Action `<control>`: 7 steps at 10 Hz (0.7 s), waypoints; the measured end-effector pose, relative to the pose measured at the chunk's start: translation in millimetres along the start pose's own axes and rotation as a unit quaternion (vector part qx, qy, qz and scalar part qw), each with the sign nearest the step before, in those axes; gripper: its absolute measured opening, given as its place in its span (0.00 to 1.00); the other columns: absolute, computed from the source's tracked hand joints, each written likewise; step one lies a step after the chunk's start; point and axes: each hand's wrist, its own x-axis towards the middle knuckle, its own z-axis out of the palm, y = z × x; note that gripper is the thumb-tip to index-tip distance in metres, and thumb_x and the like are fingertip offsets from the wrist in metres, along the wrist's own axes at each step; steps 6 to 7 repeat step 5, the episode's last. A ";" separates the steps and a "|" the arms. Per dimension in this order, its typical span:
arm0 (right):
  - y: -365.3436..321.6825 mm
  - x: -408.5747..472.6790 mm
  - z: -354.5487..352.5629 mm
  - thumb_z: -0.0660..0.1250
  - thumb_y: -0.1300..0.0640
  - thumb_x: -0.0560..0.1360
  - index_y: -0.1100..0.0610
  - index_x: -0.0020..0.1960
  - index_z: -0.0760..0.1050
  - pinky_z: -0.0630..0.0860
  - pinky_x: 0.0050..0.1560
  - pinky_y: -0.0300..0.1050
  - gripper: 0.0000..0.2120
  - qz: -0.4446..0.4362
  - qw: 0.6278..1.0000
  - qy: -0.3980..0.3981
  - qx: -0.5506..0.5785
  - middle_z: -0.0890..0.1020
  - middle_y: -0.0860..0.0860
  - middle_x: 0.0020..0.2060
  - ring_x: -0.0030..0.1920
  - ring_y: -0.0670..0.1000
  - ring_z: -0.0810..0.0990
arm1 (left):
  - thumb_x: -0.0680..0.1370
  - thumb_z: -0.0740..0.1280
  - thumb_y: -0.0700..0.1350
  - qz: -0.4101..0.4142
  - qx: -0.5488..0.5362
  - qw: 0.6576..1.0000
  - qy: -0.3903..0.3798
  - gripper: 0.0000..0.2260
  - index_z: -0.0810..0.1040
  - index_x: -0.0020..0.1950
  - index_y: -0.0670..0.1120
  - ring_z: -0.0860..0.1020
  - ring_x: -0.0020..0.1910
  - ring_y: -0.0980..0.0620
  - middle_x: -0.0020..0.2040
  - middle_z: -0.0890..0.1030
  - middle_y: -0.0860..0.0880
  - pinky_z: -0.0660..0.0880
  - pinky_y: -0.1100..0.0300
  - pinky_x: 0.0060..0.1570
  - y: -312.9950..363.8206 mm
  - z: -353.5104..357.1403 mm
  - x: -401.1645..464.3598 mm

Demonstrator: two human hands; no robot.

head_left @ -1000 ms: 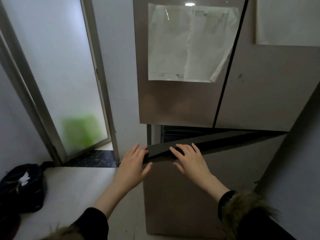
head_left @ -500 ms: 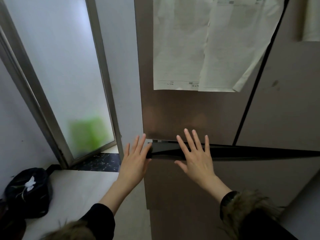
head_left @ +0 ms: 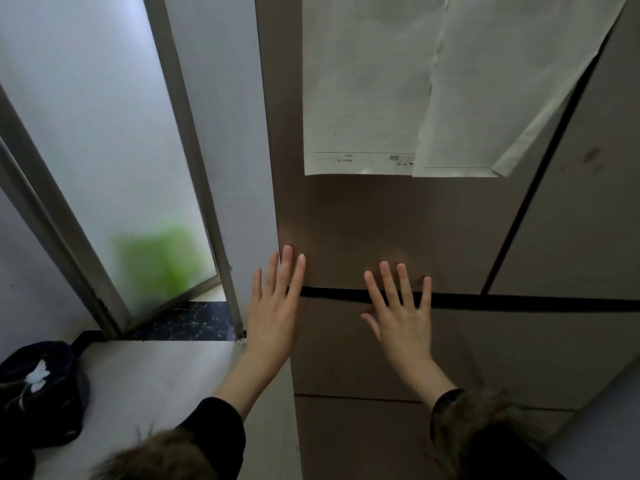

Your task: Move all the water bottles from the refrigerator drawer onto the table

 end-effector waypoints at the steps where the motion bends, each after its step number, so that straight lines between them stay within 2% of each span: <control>1: -0.7 1.1 -2.2 0.74 0.43 0.66 0.51 0.77 0.46 0.46 0.71 0.66 0.50 -0.001 1.000 0.007 0.002 0.40 0.53 0.76 0.76 0.56 0.39 | 0.67 0.76 0.42 -0.001 0.006 1.000 0.012 0.50 0.42 0.77 0.47 0.48 0.76 0.43 0.77 0.41 0.45 0.44 0.47 0.73 0.0 3.1 -1.6; 2: 0.3 1.8 -12.8 0.74 0.45 0.66 0.52 0.75 0.52 0.51 0.70 0.67 0.47 -0.004 1.000 -0.006 0.010 0.49 0.54 0.76 0.76 0.56 0.44 | 0.66 0.75 0.38 0.000 0.026 0.999 0.029 0.49 0.46 0.77 0.47 0.50 0.75 0.42 0.77 0.48 0.44 0.53 0.42 0.72 -0.3 -1.4 -1.5; 3: 3.4 2.2 -30.4 0.73 0.46 0.67 0.53 0.74 0.58 0.59 0.68 0.67 0.41 -0.011 1.000 -0.014 0.020 0.59 0.55 0.74 0.74 0.57 0.56 | 0.65 0.75 0.39 0.014 0.026 0.999 0.037 0.44 0.55 0.75 0.46 0.56 0.74 0.38 0.76 0.58 0.42 0.57 0.39 0.69 0.0 -15.2 -4.5; 4: 11.1 7.3 -46.4 0.71 0.46 0.69 0.53 0.71 0.64 0.61 0.68 0.66 0.34 -0.030 0.999 -0.014 0.022 0.67 0.55 0.71 0.71 0.57 0.65 | 0.66 0.74 0.40 0.033 0.027 0.997 0.058 0.39 0.59 0.73 0.46 0.60 0.73 0.37 0.74 0.62 0.41 0.58 0.38 0.68 -0.4 -29.2 -4.0; 5: 19.8 17.8 -68.2 0.70 0.46 0.70 0.54 0.69 0.68 0.62 0.67 0.65 0.30 -0.031 0.998 0.005 0.052 0.73 0.55 0.67 0.67 0.56 0.72 | 0.68 0.73 0.41 0.040 -0.006 0.995 0.091 0.35 0.61 0.71 0.46 0.58 0.73 0.39 0.74 0.62 0.40 0.55 0.40 0.69 4.6 -49.3 0.0; 7: 19.8 17.8 -68.2 0.70 0.46 0.70 0.54 0.69 0.68 0.62 0.67 0.65 0.30 -0.031 0.998 0.005 0.052 0.73 0.55 0.67 0.67 0.56 0.72 | 0.68 0.73 0.41 0.040 -0.006 0.995 0.091 0.35 0.61 0.71 0.46 0.58 0.73 0.39 0.74 0.62 0.40 0.55 0.40 0.69 4.6 -49.3 0.0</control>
